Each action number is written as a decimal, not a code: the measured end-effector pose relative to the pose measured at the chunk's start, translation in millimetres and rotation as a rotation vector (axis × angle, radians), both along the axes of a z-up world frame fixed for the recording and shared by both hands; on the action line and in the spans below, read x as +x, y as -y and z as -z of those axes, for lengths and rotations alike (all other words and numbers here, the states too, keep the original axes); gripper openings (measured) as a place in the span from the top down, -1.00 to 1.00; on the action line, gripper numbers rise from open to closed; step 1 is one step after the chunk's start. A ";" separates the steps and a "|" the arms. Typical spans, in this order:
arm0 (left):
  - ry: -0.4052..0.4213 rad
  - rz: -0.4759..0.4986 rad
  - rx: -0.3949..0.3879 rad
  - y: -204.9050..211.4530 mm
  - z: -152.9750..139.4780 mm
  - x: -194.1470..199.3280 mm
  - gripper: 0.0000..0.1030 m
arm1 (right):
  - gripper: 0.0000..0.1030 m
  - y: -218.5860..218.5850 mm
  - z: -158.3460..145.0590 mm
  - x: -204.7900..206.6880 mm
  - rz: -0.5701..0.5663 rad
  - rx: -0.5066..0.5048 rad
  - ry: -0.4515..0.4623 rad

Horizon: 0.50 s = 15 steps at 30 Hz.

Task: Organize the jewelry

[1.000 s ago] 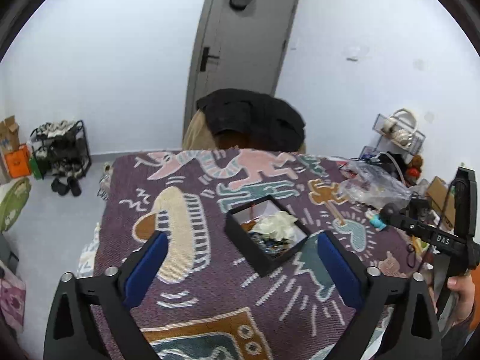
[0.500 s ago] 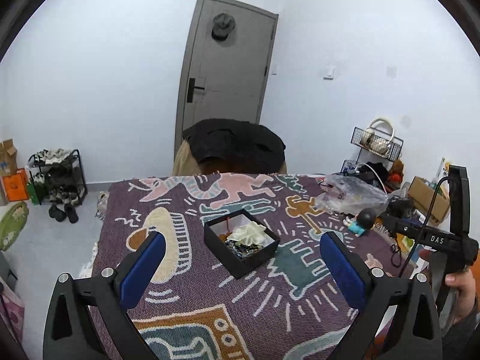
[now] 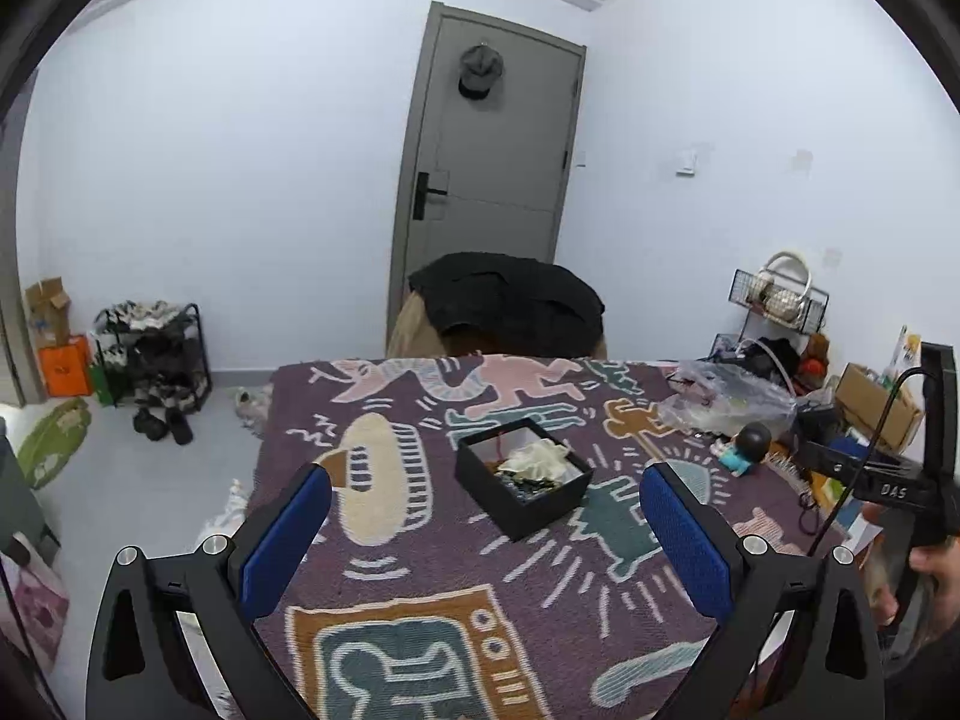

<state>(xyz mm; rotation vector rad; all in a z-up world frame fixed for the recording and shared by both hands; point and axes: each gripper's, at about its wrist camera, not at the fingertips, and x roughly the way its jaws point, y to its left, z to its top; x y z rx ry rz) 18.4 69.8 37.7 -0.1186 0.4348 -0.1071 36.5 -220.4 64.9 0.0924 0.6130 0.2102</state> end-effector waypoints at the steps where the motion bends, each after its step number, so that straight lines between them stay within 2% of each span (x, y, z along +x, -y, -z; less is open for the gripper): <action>1: 0.004 0.000 0.010 0.2 0.5 -1.5 -0.99 | -1.00 0.7 0.4 -1.8 0.002 0.003 0.000; 12: 0.010 0.049 0.023 2.4 7.4 -4.7 -0.99 | -1.00 -3.9 -0.1 -18.4 0.064 0.015 0.047; 15: -0.013 0.059 0.026 7.4 11.4 -0.6 -0.99 | -1.00 -5.6 -0.8 -21.1 0.063 0.026 0.050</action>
